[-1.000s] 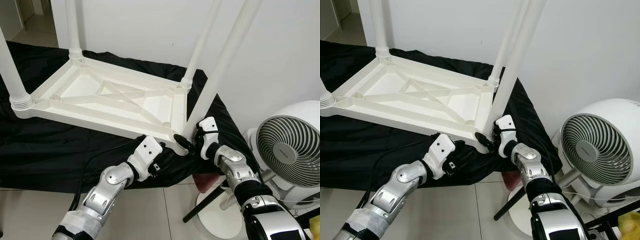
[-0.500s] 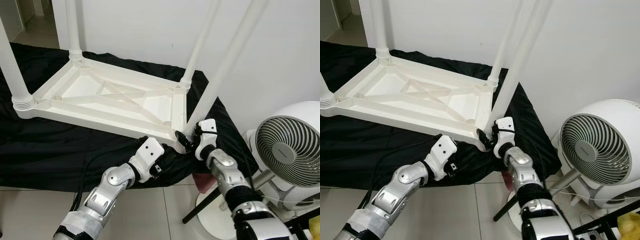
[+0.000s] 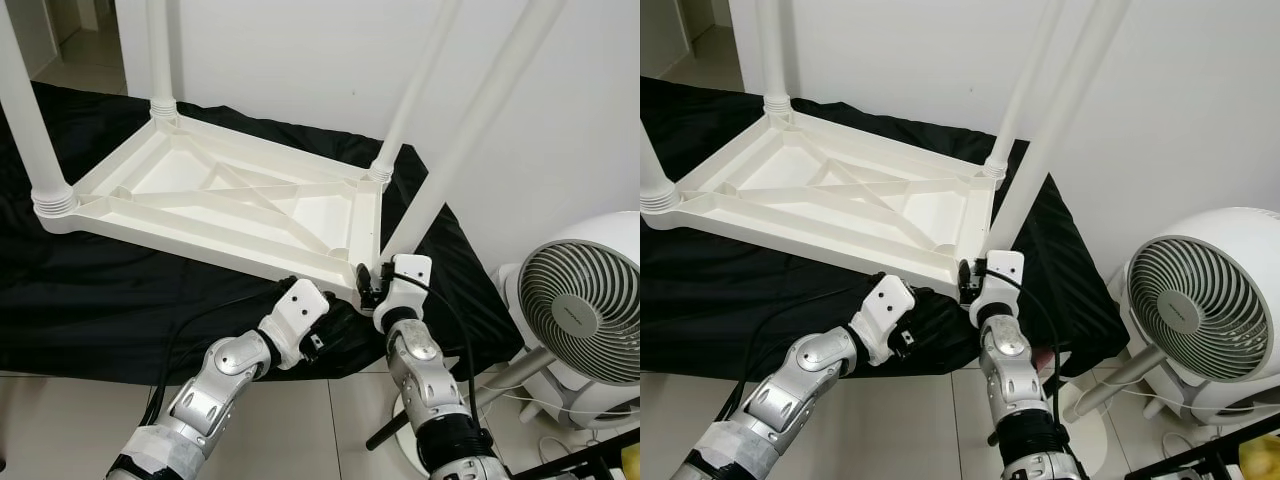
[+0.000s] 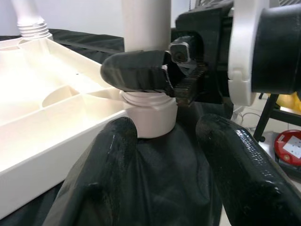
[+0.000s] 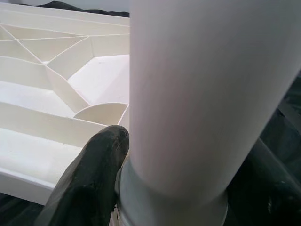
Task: Building children table
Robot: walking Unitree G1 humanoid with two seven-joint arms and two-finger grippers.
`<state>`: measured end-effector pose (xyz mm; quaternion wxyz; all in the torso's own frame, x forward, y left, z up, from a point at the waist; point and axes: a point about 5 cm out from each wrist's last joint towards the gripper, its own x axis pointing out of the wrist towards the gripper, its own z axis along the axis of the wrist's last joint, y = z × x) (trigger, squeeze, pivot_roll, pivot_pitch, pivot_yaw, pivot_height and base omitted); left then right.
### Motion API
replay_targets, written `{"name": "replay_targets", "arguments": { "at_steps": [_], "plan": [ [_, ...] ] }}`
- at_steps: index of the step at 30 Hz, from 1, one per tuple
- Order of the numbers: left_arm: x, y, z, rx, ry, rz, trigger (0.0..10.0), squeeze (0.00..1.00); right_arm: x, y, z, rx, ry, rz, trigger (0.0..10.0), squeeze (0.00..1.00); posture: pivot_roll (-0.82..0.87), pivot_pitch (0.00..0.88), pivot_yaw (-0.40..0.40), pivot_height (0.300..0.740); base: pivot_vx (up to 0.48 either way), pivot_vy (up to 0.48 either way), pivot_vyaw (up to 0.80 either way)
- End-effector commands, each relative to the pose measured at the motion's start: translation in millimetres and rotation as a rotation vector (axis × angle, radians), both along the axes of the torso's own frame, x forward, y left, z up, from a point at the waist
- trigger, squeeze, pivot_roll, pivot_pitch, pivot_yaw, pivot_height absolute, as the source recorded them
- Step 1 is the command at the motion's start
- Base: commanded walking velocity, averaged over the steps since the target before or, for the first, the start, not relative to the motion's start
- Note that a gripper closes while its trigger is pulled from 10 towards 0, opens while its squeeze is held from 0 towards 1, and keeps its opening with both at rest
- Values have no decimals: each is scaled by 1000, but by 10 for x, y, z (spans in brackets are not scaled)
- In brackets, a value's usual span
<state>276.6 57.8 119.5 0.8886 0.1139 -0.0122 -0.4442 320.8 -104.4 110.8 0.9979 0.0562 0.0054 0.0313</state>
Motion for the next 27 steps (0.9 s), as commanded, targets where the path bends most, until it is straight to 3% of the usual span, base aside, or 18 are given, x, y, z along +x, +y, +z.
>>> {"name": "replay_targets", "arguments": {
  "at_steps": [1,2,7,10,11,12,13,19,21,27],
  "plan": [
    [-56,-76,-4,11,20,-116,10000,0,-42,-81,-142,26,71,-27,10000,169,102,0,-184,740,0,0,0],
    [-56,-77,-3,12,18,-117,10000,0,-54,-78,-140,32,74,-23,10000,1000,102,0,-184,740,0,0,0],
    [-41,-58,8,17,13,-113,10000,0,-105,-92,-45,23,-2,-6,10000,1000,107,0,-186,740,0,0,0],
    [-31,-44,19,17,10,-108,10000,0,-100,-131,-45,46,4,41,10000,1000,109,0,-190,740,0,0,0],
    [-24,-33,24,14,11,-101,10000,0,-91,-163,-70,-2,20,79,10000,875,109,0,-191,740,0,0,0],
    [-24,-33,24,14,11,-101,10000,0,-91,-163,-70,-2,20,79,10000,875,109,0,-191,740,0,0,0],
    [-17,-20,32,9,12,-94,10000,0,-79,-226,-84,-21,26,182,10000,0,108,0,-191,740,0,0,0],
    [-4,-15,37,9,12,-90,10000,0,-42,-292,-54,-80,0,301,10000,0,105,0,-190,740,0,0,0],
    [0,-24,51,7,9,-92,10000,0,20,-345,16,-124,-27,419,10000,0,107,0,-190,740,0,0,0],
    [9,-28,61,4,8,-91,10000,0,150,-384,98,-166,-41,504,10000,0,105,0,-182,740,0,0,0]
  ]
}}
